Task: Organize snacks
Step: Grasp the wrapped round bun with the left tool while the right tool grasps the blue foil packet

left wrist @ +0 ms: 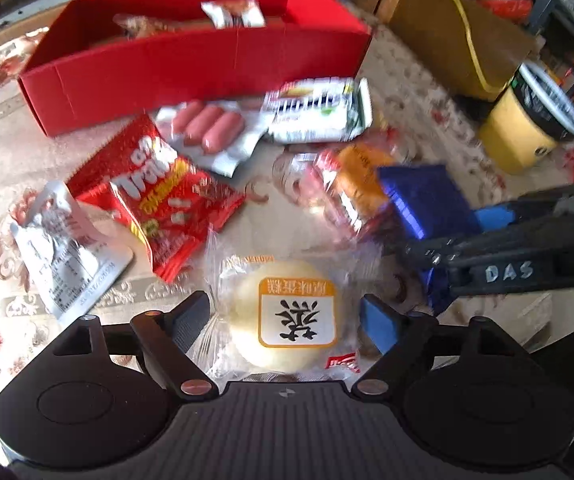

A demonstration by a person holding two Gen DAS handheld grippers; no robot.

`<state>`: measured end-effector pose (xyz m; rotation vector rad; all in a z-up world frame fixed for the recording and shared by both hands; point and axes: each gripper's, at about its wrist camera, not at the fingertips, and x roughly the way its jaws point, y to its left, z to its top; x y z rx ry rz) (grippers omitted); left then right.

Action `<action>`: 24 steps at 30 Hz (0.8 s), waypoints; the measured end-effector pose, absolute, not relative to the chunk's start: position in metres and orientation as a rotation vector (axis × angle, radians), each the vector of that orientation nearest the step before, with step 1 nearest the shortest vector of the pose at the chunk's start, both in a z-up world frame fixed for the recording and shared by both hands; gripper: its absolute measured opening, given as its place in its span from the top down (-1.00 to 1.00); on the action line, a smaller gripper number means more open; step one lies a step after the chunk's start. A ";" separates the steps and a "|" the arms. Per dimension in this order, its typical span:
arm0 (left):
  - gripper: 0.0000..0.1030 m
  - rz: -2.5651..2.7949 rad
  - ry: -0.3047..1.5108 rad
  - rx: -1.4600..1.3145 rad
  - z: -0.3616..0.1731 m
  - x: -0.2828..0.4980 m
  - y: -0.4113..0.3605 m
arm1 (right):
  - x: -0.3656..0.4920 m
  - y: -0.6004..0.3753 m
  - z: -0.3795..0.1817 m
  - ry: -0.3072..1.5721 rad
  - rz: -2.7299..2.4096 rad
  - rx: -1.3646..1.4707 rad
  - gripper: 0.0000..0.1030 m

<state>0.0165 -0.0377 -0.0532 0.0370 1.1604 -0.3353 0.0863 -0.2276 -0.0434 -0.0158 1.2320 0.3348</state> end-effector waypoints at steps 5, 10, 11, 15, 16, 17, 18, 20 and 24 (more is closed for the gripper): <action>-0.74 -0.320 1.154 0.051 -0.057 0.016 -0.042 | 0.084 -0.226 -0.044 1.222 0.342 -0.028 -0.21; -0.51 -0.312 1.141 0.034 -0.050 0.012 -0.038 | 0.073 -0.221 -0.039 1.191 0.358 -0.084 -0.13; -0.50 -0.311 1.137 0.032 -0.049 0.011 -0.037 | 0.071 -0.220 -0.037 1.181 0.358 -0.092 -0.13; -0.46 -0.309 1.129 0.027 -0.046 0.007 -0.036 | 0.062 -0.216 -0.028 1.142 0.359 -0.112 -0.12; -0.45 -0.307 1.127 0.025 -0.045 0.007 -0.036 | 0.060 -0.215 -0.026 1.130 0.355 -0.122 -0.12; -0.44 -0.306 1.124 0.023 -0.045 0.006 -0.036 | 0.057 -0.214 -0.023 1.117 0.354 -0.132 -0.12; -0.44 -0.305 1.121 0.022 -0.044 0.005 -0.035 | 0.055 -0.213 -0.021 1.109 0.356 -0.134 -0.11; -0.44 -0.305 1.115 0.019 -0.042 0.003 -0.035 | 0.051 -0.211 -0.018 1.095 0.357 -0.138 -0.11; -0.42 -0.307 1.095 0.012 -0.037 0.000 -0.033 | 0.047 -0.208 -0.012 1.068 0.359 -0.149 -0.11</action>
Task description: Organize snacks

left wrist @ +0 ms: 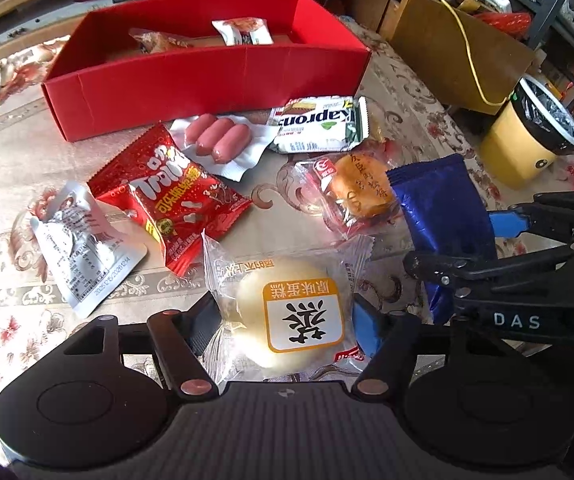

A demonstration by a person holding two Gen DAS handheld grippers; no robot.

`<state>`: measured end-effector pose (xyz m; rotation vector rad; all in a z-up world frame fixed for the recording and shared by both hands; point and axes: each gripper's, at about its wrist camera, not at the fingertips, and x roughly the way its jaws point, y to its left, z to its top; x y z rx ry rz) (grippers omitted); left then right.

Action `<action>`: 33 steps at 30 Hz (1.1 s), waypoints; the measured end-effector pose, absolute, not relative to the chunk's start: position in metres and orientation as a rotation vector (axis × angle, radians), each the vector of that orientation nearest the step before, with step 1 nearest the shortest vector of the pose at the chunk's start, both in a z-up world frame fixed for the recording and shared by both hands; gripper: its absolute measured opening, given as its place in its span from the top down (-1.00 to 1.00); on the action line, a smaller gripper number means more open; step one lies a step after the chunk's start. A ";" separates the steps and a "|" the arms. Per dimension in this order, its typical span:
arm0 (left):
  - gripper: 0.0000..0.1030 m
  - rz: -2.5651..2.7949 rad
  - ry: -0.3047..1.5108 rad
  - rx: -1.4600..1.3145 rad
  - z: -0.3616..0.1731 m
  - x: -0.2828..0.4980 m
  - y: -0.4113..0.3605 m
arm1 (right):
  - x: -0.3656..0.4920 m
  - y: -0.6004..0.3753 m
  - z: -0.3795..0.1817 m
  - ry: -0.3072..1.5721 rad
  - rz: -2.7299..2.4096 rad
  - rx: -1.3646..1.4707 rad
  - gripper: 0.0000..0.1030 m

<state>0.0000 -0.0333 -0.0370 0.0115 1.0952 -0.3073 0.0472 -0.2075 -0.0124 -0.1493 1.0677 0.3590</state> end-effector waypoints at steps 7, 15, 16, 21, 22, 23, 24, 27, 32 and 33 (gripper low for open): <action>-0.41 -0.303 1.066 -0.016 -0.029 -0.002 -0.028 | 0.045 -0.204 -0.001 1.024 0.367 -0.143 -0.11; -0.40 -0.295 1.018 -0.025 -0.017 0.005 -0.026 | 0.055 -0.202 0.008 0.988 0.360 -0.124 -0.11; -0.40 -0.293 1.012 -0.026 -0.015 0.007 -0.026 | 0.057 -0.202 0.009 0.983 0.359 -0.122 -0.11; -0.40 -0.276 0.985 -0.033 -0.010 0.016 -0.024 | 0.067 -0.199 0.016 0.951 0.350 -0.128 -0.11; -0.40 -0.274 0.980 -0.037 -0.008 0.018 -0.023 | 0.069 -0.199 0.018 0.946 0.350 -0.126 -0.11; -0.40 -0.271 0.974 -0.040 -0.007 0.021 -0.022 | 0.072 -0.198 0.019 0.941 0.350 -0.123 -0.11; -0.40 -0.269 0.968 -0.042 -0.005 0.023 -0.022 | 0.074 -0.197 0.021 0.935 0.349 -0.121 -0.11; -0.40 -0.254 0.941 -0.040 0.001 0.030 -0.021 | 0.083 -0.196 0.027 0.914 0.345 -0.115 -0.11; -0.39 -0.239 0.890 -0.020 0.016 0.045 -0.023 | 0.099 -0.196 0.038 0.878 0.331 -0.088 -0.11; -0.39 -0.236 0.879 -0.013 0.018 0.048 -0.024 | 0.102 -0.196 0.039 0.871 0.328 -0.083 -0.11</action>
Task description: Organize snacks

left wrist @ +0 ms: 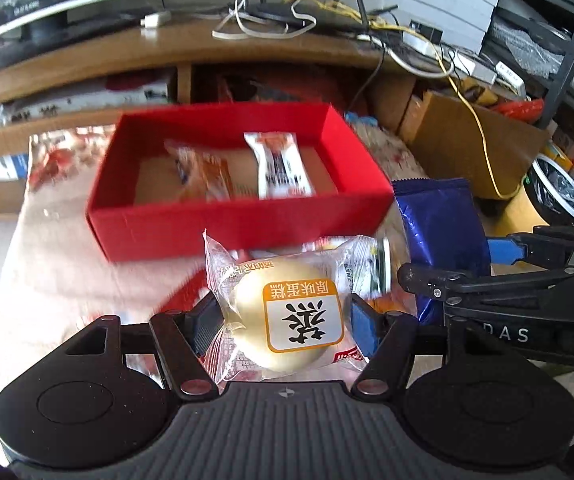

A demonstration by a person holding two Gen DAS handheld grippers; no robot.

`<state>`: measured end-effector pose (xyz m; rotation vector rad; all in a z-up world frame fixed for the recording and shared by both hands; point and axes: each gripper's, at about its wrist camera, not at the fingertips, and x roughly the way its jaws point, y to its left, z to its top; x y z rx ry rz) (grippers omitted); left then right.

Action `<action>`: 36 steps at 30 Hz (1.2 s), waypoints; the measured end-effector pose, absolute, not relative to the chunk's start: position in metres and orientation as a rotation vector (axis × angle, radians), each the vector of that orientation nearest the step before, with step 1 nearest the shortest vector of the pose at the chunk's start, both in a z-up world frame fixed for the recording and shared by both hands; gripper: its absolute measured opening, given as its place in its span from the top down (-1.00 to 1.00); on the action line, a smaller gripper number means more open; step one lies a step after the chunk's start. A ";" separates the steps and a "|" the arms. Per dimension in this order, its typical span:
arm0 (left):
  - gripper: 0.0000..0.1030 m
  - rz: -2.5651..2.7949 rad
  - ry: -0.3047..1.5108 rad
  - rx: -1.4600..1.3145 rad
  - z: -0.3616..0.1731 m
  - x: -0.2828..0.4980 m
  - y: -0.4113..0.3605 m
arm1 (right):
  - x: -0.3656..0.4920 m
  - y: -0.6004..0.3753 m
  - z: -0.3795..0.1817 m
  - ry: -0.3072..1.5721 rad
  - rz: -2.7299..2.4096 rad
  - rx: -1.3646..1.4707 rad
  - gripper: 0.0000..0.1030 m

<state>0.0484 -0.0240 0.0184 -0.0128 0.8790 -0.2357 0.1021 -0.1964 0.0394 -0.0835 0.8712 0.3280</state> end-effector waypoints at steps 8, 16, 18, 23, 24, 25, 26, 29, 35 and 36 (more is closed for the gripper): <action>-0.38 -0.207 0.835 -0.004 0.030 0.075 -0.021 | 0.133 -0.190 0.049 0.838 0.320 -0.079 -0.11; -0.35 -0.169 0.806 0.023 0.035 0.099 -0.019 | 0.162 -0.181 0.049 0.827 0.317 -0.082 -0.11; -0.35 -0.161 0.807 0.023 0.034 0.105 -0.017 | 0.169 -0.179 0.048 0.828 0.317 -0.085 -0.11; -0.34 -0.136 0.798 0.041 0.034 0.118 -0.016 | 0.187 -0.174 0.044 0.829 0.320 -0.085 -0.11; -0.34 -0.132 0.797 0.043 0.033 0.121 -0.015 | 0.190 -0.173 0.043 0.829 0.320 -0.083 -0.11; -0.34 -0.129 0.798 0.043 0.033 0.124 -0.015 | 0.192 -0.173 0.043 0.829 0.319 -0.083 -0.11; -0.34 -0.126 0.799 0.042 0.032 0.127 -0.015 | 0.195 -0.172 0.042 0.829 0.319 -0.083 -0.11; -0.33 -0.113 0.798 0.049 0.031 0.135 -0.015 | 0.205 -0.170 0.039 0.830 0.315 -0.085 -0.11; -0.33 -0.088 0.790 0.077 0.027 0.150 -0.016 | 0.223 -0.165 0.032 0.834 0.309 -0.086 -0.11; -0.33 -0.085 0.792 0.080 0.026 0.153 -0.016 | 0.225 -0.164 0.030 0.836 0.307 -0.088 -0.11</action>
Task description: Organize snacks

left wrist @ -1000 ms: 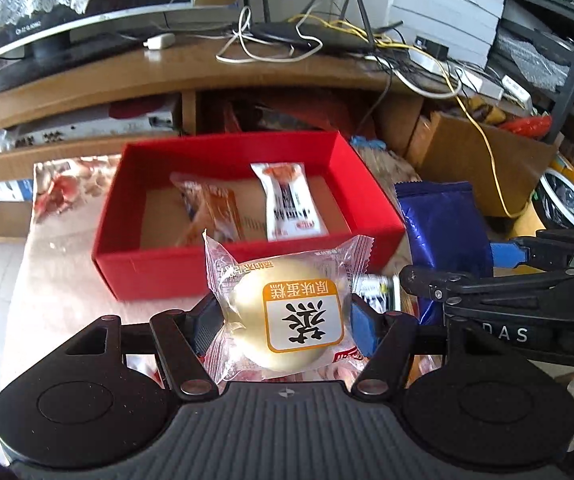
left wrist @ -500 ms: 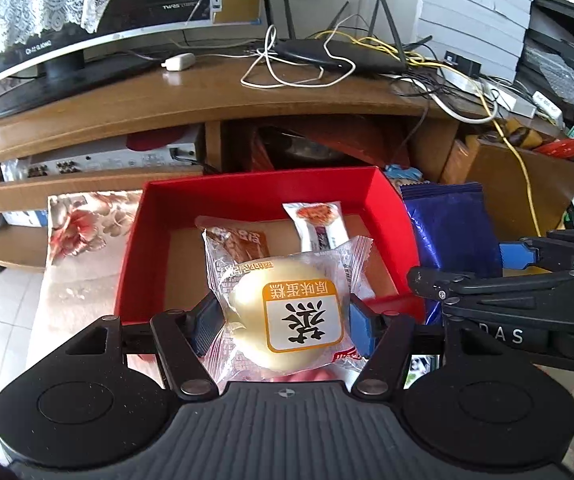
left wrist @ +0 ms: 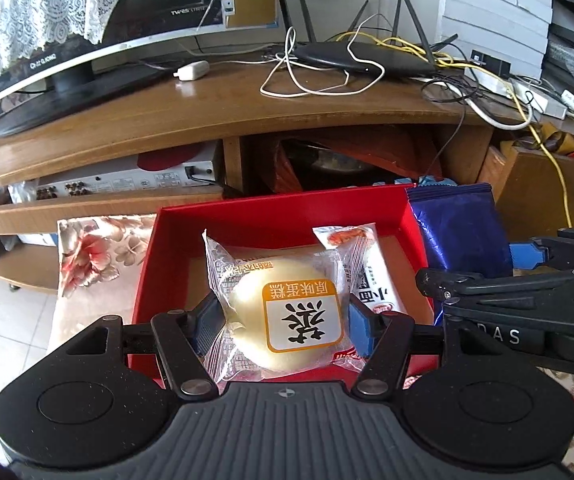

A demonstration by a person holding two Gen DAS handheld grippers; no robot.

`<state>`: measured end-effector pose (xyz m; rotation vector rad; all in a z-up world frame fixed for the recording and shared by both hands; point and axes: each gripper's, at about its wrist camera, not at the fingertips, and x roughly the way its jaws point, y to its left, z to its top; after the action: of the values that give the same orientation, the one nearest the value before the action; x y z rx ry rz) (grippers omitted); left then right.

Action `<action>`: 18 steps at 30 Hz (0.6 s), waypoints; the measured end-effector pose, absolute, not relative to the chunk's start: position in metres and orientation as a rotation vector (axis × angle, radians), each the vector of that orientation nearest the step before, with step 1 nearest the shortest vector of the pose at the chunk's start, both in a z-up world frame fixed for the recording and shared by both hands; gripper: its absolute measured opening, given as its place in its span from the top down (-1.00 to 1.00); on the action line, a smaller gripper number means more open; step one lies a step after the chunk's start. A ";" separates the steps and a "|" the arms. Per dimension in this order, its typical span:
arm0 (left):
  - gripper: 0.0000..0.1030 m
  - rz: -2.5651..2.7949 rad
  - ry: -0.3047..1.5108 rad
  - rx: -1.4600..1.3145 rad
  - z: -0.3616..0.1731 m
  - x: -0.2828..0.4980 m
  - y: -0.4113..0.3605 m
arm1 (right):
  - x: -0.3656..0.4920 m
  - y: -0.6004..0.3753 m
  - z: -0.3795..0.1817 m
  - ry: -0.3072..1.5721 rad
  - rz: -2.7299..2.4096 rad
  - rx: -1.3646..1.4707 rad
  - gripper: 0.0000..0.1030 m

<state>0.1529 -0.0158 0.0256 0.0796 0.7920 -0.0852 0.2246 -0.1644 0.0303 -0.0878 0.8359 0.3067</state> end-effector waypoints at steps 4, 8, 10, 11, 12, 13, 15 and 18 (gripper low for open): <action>-0.33 -0.072 0.796 0.091 0.020 0.161 -0.017 | 0.233 -0.162 0.024 0.843 0.300 -0.094 -0.11; -0.33 -0.058 0.797 0.111 0.015 0.167 -0.018 | 0.241 -0.160 0.017 0.850 0.297 -0.100 -0.11; -0.33 -0.053 0.802 0.116 0.012 0.171 -0.019 | 0.245 -0.159 0.013 0.857 0.292 -0.106 -0.11; -0.33 -0.051 0.806 0.116 0.010 0.173 -0.019 | 0.247 -0.158 0.011 0.861 0.291 -0.108 -0.11; -0.33 -0.049 0.809 0.116 0.008 0.175 -0.019 | 0.248 -0.158 0.009 0.864 0.290 -0.109 -0.11; -0.33 -0.046 0.813 0.117 0.006 0.177 -0.019 | 0.250 -0.157 0.007 0.866 0.290 -0.110 -0.11; -0.33 -0.040 0.819 0.120 0.003 0.180 -0.019 | 0.252 -0.155 0.004 0.866 0.289 -0.119 -0.10; -0.33 -0.034 0.829 0.123 -0.002 0.184 -0.018 | 0.256 -0.153 -0.002 0.874 0.291 -0.124 -0.10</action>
<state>0.1844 -0.0180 -0.0023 0.1229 0.8286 -0.0337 0.2558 -0.1534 -0.0020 -0.1240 0.8740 0.2910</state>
